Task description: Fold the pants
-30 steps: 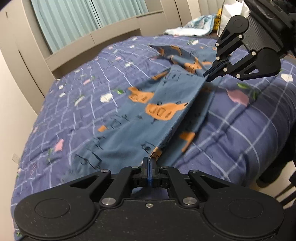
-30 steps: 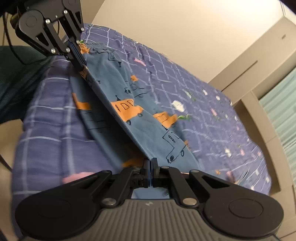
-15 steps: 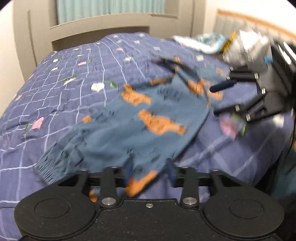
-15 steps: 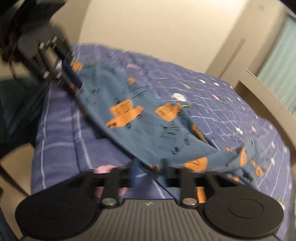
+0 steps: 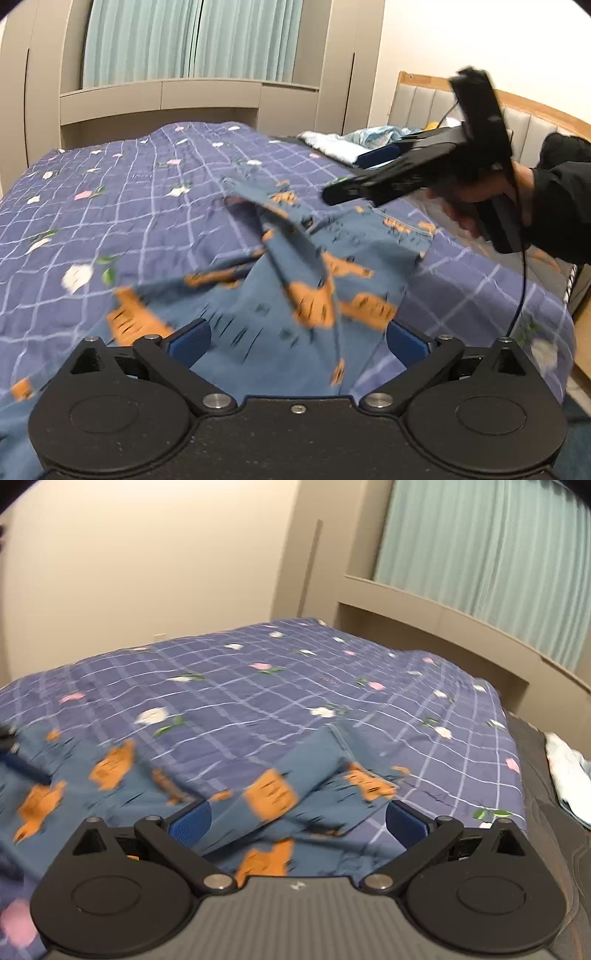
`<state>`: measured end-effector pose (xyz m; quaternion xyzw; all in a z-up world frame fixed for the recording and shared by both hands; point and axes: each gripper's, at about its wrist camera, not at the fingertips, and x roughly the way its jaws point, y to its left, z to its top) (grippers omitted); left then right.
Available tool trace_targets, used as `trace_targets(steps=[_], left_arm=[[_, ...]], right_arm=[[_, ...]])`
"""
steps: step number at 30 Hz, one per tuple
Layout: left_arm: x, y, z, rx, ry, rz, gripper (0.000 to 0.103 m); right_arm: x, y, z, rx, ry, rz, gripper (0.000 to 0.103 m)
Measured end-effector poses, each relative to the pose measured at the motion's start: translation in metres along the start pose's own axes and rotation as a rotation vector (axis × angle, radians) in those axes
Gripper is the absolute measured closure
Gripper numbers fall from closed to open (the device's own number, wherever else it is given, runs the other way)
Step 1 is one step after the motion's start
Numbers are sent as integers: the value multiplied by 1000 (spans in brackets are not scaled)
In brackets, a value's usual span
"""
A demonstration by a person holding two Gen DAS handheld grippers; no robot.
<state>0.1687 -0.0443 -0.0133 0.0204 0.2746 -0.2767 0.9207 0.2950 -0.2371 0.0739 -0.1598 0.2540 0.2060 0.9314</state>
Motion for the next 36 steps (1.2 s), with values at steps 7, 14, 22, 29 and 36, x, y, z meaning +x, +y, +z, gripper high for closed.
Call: trace_targets(steps=[7, 14, 22, 29, 36], left_arm=[[37, -20, 27, -13, -61, 96, 12], [59, -14, 48, -126, -32, 37, 43], [78, -17, 55, -133, 30, 48, 91], [81, -21, 55, -130, 40, 66, 103], [75, -24, 58, -130, 10, 67, 103]], right_arm=[[53, -7, 36, -41, 68, -7, 0], [109, -2, 73, -64, 197, 22, 1], [164, 18, 89, -150, 317, -52, 4], [184, 15, 80, -134, 397, -100, 55], [153, -13, 75, -37, 292, -123, 101]])
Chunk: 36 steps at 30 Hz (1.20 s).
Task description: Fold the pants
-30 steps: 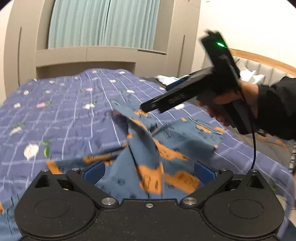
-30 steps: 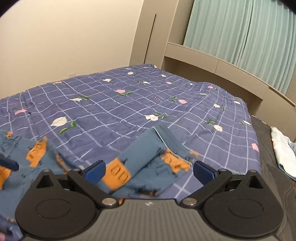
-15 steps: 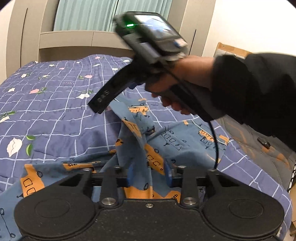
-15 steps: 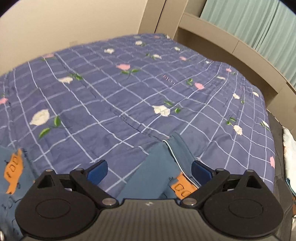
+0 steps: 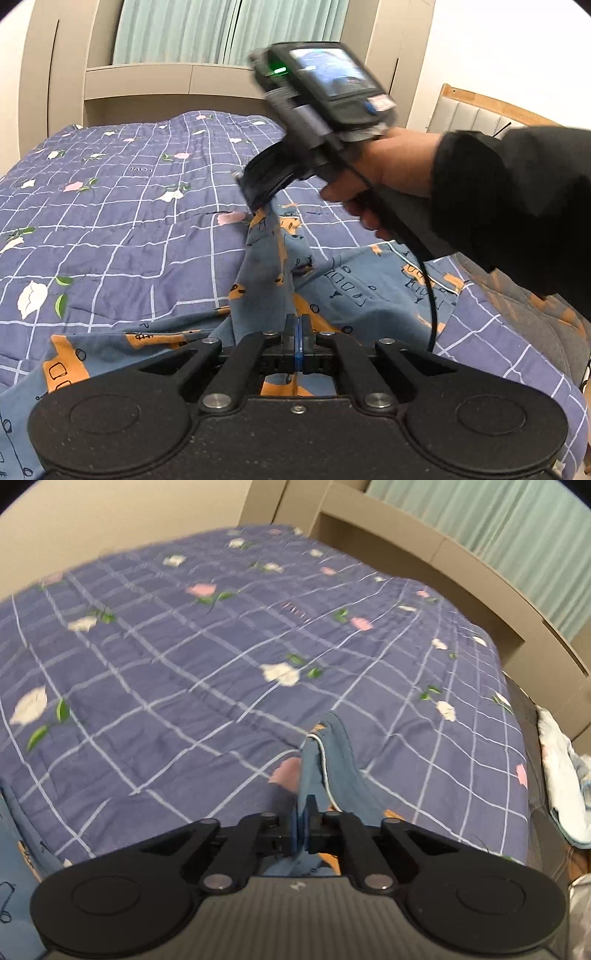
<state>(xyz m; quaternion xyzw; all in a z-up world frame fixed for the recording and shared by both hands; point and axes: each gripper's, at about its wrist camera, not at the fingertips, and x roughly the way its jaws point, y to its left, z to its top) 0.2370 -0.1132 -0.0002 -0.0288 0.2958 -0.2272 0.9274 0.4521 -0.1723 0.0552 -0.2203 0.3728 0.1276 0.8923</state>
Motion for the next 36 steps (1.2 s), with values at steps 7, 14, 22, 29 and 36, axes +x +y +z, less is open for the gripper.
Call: trace_targets(steps=[7, 14, 22, 29, 36], left_arm=[[-19, -19, 5, 77, -54, -59, 103], [-26, -56, -1, 230, -13, -161, 103], [-11, -76, -32, 357, 131, -189, 103], [-4, -66, -35, 340, 193, -241, 100], [4, -35, 14, 207, 109, -230, 33]], right_arm=[[-74, -47, -40, 163, -176, -2, 101], [-135, -82, -128, 328, -227, -57, 101], [-131, -89, -218, 488, -132, 2, 101], [-133, -103, -259, 615, -136, 104, 54], [-151, -127, -278, 642, -185, 49, 20]])
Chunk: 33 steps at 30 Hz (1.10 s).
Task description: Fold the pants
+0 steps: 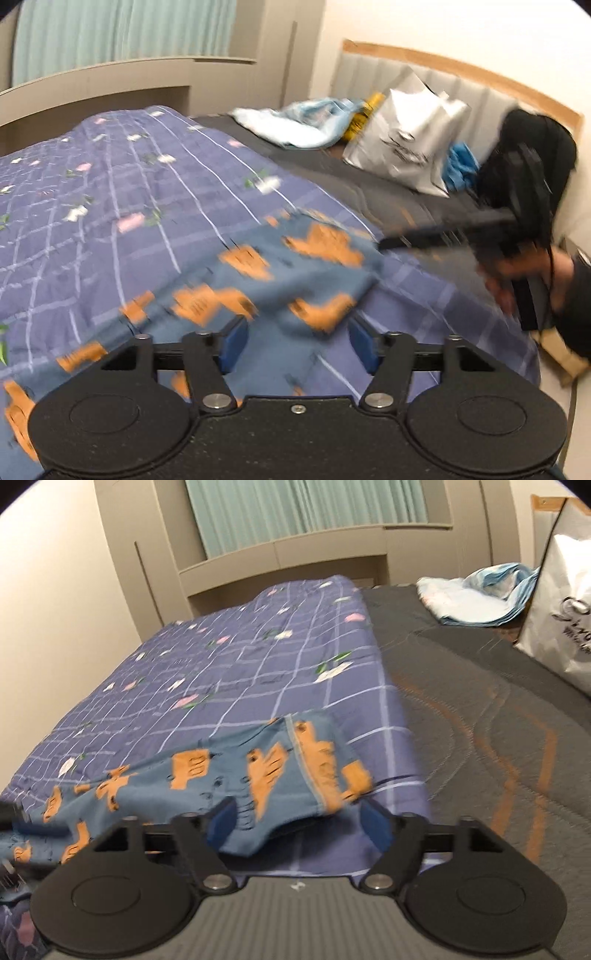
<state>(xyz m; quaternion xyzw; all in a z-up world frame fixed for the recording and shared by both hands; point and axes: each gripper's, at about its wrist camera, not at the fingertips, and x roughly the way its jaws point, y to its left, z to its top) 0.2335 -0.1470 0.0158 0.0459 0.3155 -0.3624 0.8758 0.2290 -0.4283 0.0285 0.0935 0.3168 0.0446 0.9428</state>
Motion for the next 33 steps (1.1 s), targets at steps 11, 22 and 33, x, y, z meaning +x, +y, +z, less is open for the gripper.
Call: trace_targets(steps=[11, 22, 33], left_arm=[[118, 28, 96, 3, 47, -101, 10], [228, 15, 138, -18, 241, -245, 57], [226, 4, 134, 64, 240, -138, 97]], right_arm=[[9, -3, -22, -247, 5, -188, 17], [22, 16, -25, -457, -26, -100, 68], [28, 31, -24, -579, -74, -126, 94]])
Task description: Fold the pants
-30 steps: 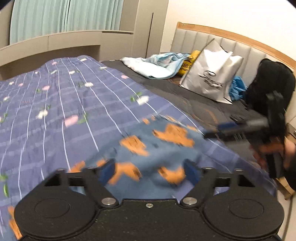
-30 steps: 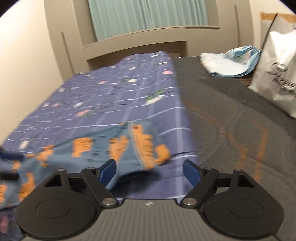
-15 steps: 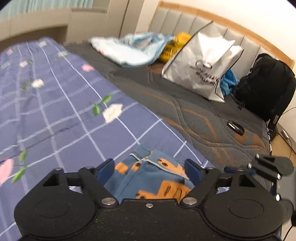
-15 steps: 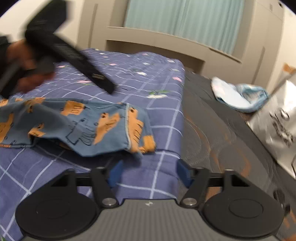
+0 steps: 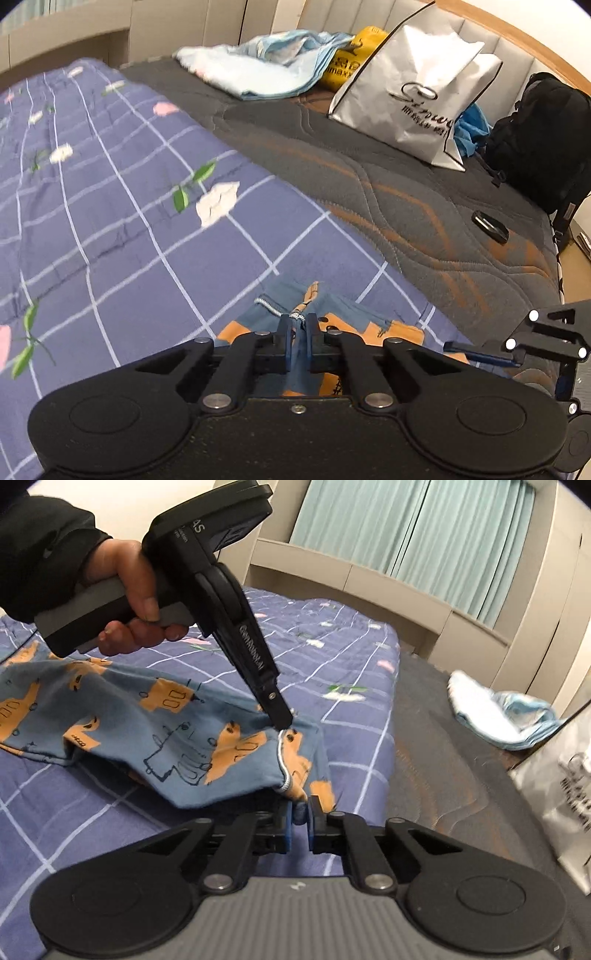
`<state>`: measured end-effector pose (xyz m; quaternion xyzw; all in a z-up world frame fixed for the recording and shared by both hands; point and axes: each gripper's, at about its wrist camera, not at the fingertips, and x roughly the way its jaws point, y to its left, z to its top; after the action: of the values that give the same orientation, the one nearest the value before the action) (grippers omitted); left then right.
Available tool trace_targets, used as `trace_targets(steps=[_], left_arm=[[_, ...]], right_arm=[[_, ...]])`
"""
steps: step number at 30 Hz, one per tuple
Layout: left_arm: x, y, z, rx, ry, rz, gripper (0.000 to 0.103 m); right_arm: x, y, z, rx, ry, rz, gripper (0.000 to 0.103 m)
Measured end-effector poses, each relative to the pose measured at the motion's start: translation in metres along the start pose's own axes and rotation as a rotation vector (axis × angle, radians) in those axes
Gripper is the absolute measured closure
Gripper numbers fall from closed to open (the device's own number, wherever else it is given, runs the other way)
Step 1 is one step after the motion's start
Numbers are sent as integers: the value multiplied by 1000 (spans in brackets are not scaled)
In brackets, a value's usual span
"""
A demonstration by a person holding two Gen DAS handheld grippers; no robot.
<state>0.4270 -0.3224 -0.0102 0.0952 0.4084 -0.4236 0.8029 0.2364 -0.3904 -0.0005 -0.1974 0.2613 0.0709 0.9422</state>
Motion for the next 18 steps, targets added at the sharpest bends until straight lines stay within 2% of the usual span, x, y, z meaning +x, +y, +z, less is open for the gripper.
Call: trace_targets(steps=[6, 8, 11, 14, 16, 17, 18], left_arm=[[-17, -6, 9, 23, -103, 75, 97], [-10, -7, 10, 34, -99, 123, 97], [3, -5, 5, 27, -70, 139, 95], [8, 1, -1, 5, -64, 130, 87], [2, 5, -3, -20, -83, 124, 70], [-2, 6, -3, -26, -90, 116, 66], [-7, 6, -4, -27, -100, 113, 59]], right_arm=[[5, 5, 8, -81, -26, -78, 94], [17, 5, 11, -98, -13, -91, 94], [31, 5, 10, -105, 29, -90, 94], [38, 2, 8, -100, 56, -88, 94], [37, 1, 6, -99, 67, -91, 93], [37, 1, 4, -101, 78, -96, 87], [36, 0, 4, -101, 85, -102, 73]])
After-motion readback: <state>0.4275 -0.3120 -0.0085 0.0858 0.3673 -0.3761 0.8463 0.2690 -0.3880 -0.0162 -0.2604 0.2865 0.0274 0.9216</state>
